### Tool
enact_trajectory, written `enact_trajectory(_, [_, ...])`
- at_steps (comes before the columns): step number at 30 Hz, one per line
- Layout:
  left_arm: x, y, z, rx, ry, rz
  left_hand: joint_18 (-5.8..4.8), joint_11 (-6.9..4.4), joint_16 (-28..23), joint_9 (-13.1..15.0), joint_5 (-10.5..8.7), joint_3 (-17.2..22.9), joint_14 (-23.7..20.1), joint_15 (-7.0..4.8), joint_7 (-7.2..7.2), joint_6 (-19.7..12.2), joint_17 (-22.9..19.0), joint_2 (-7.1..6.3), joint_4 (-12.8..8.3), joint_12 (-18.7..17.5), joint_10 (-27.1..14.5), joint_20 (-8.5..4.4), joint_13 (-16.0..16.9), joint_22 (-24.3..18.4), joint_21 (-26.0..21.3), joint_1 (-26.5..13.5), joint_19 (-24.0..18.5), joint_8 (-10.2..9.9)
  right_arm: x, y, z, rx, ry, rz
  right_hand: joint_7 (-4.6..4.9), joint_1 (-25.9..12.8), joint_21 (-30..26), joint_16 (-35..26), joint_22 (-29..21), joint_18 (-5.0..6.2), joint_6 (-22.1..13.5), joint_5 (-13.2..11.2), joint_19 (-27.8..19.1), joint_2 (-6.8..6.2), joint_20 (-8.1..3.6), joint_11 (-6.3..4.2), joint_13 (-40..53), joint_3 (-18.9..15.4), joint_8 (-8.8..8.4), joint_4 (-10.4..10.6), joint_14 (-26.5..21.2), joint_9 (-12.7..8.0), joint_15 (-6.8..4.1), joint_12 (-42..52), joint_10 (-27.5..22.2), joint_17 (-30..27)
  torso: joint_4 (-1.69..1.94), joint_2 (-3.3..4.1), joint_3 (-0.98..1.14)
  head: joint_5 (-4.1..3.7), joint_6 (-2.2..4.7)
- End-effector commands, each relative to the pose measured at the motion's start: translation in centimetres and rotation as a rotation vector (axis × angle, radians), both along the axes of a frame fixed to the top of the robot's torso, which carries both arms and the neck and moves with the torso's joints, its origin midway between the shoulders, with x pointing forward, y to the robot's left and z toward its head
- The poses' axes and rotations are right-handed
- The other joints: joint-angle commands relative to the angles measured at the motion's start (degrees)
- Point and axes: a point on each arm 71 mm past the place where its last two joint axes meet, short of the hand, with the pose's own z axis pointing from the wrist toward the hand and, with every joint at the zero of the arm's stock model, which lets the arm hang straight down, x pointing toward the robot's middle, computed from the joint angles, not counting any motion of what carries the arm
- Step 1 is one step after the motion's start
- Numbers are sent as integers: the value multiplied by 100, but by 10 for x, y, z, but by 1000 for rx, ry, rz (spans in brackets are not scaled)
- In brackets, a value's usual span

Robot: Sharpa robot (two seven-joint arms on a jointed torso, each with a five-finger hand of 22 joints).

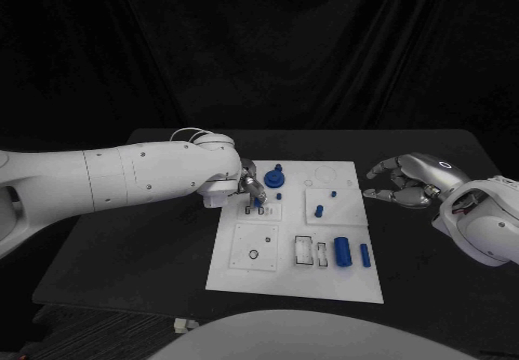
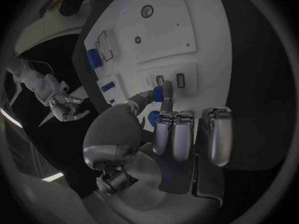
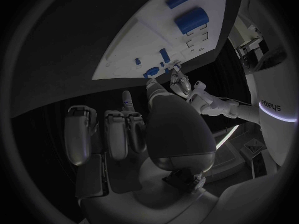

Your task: Assemble the parts on the task board

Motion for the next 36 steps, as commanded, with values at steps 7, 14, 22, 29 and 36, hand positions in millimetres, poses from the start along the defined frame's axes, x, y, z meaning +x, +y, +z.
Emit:
enact_trajectory(7, [-4, -2, -4, -12, 17, -12, -49, -35, 15, 10, -7, 27, 595, -19, -26, -7, 1508, 63, 6, 20, 598, -27, 1509, 928, -23, 17, 11, -22, -1, -2, -4, -7, 13, -15, -2, 18, -27, 15, 1295, 71, 41, 39, 246, 44, 24, 44, 1509, -17, 34, -21, 611, -5, 29, 15, 596, 1509, -3, -3, 1, 14, 0])
enact_trajectory(14, [-6, 0, -8, -11, 25, -8, -48, -33, 15, 12, -3, 36, 595, -18, -25, -13, 1508, 71, 9, 20, 598, -27, 1509, 925, -26, 16, 7, -28, -1, -2, -4, -7, 13, -15, -2, 18, -27, 15, 1295, 71, 41, 39, 246, 44, 24, 44, 1509, -17, 34, -21, 611, -5, 29, 15, 596, 1509, 3, 3, -4, 0, 0])
enact_trajectory(22, [-9, -1, -12, -15, 32, -10, -47, -33, 15, 12, -3, 38, 595, -18, -24, -15, 1508, 73, 10, 20, 598, -27, 1509, 923, -28, 14, 5, -31, -1, -2, -5, -8, 14, -15, -2, 21, -29, 15, 1294, 71, 46, 43, 246, 44, 26, 44, 1509, -25, 33, -21, 611, -11, 31, 15, 596, 1509, 3, 6, -8, 2, 0])
enact_trajectory(29, [-10, -2, -13, -22, 30, -12, -47, -32, 15, 14, -2, 43, 595, -17, -22, -18, 1508, 78, 14, 20, 598, -27, 1509, 923, -30, 11, 4, -35, -1, -2, -5, -8, 15, -15, -2, 21, -29, 15, 1294, 71, 46, 43, 246, 44, 26, 44, 1509, -25, 33, -21, 611, -11, 31, 15, 596, 1509, 3, 2, -5, 7, 0])
enact_trajectory(36, [-10, -3, -13, -27, 27, -13, -47, -28, 15, 17, -7, 49, 595, -15, -17, -25, 1508, 86, 25, 20, 598, -26, 1509, 922, -31, -2, 4, -44, -1, -2, -5, -8, 16, -14, -2, 21, -29, 15, 1294, 71, 46, 43, 246, 44, 26, 44, 1509, -25, 33, -21, 611, -11, 31, 15, 596, 1509, -2, 3, -4, 6, 0])
